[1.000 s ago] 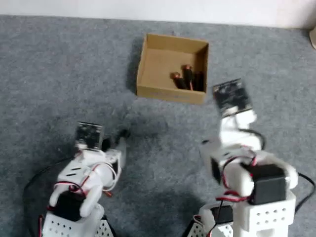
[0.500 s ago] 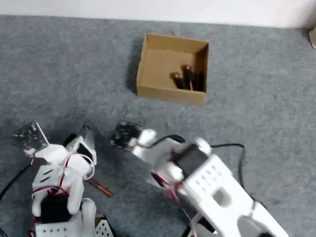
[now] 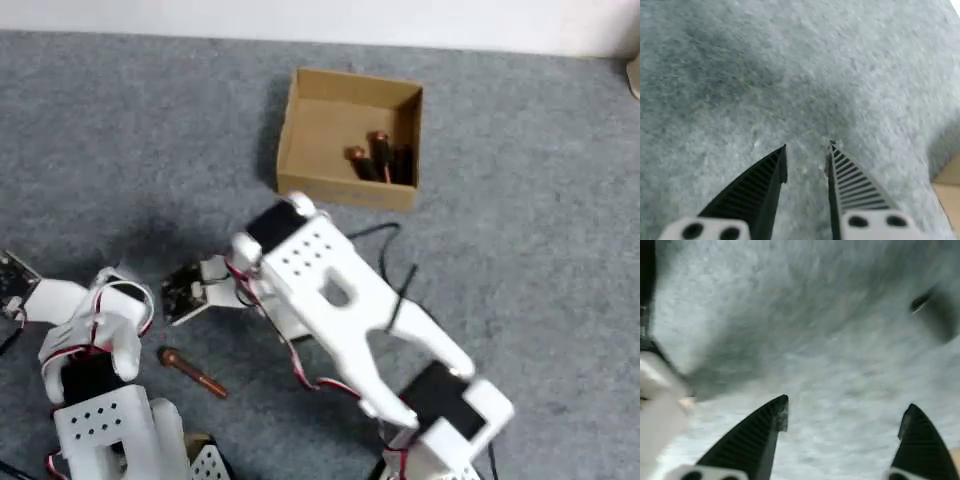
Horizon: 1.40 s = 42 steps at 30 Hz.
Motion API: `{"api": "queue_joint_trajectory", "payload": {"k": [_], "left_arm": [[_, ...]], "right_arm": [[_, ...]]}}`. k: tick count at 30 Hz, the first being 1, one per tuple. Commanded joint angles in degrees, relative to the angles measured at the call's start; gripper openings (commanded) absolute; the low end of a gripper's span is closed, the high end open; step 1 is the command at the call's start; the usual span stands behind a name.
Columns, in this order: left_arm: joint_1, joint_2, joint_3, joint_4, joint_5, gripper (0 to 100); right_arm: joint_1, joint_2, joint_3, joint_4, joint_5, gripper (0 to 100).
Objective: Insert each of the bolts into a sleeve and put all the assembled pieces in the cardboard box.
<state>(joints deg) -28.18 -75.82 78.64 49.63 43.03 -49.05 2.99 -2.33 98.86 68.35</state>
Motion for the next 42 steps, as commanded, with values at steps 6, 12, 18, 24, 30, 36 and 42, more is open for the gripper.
{"api": "queue_joint_trajectory", "payload": {"k": [6, 12, 18, 24, 30, 36, 42], "left_arm": [[-1.9, 0.1, 0.6, -5.6, 0.4, 14], [-4.7, 0.1, 0.3, -5.8, 0.4, 14], [-5.2, 0.1, 0.2, -5.9, 0.4, 14], [-7.9, 0.1, -0.1, -5.9, 0.5, 14], [-8.7, 0.1, -0.6, -5.9, 0.7, 14], [-8.7, 0.1, -0.6, -5.9, 0.7, 14], [-8.7, 0.1, -0.6, -5.9, 0.7, 14]], "right_arm": [[-6.1, 12.7, -18.2, 1.5, 11.3, 31.7], [-5.9, 22.9, -25.9, 1.5, 13.8, 31.7], [-4.4, 34.1, -34.5, 1.5, 13.9, 31.7], [-1.7, 42.5, -39.4, 1.9, 15.6, 31.7], [0.7, 43.5, -39.7, 1.9, 15.8, 31.7], [1.3, 43.6, -39.5, 1.6, 15.8, 31.7], [5.2, 43.9, -39.1, -0.1, 15.9, 31.7]]}}
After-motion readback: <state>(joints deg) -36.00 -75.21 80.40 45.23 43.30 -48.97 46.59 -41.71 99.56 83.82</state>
